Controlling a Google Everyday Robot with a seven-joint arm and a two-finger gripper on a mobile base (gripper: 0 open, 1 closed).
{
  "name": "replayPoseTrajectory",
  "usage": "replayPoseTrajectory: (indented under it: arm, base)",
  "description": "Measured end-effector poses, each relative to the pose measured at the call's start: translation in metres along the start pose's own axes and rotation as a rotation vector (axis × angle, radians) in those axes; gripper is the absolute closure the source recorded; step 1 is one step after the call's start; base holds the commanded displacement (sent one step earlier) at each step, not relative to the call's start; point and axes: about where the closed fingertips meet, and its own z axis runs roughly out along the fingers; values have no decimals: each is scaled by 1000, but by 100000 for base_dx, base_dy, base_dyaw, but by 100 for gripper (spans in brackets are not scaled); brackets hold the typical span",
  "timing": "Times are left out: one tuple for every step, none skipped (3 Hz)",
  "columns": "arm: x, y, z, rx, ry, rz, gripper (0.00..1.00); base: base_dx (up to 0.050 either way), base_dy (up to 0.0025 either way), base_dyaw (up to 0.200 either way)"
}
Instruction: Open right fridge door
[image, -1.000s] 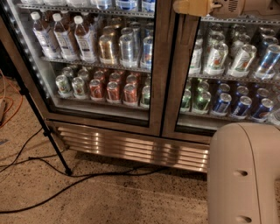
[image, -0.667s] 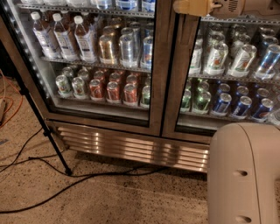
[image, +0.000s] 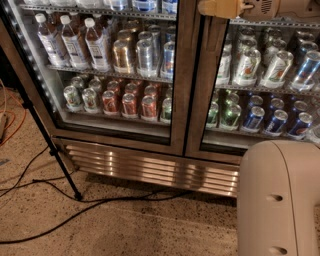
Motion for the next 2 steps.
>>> replayPoseTrajectory:
  arm:
    - [-1, -3, -1, 0, 0, 0, 100]
    - [0, -1, 1, 1, -1, 0, 100]
  base:
    - [0, 0, 0]
    - [0, 0, 0]
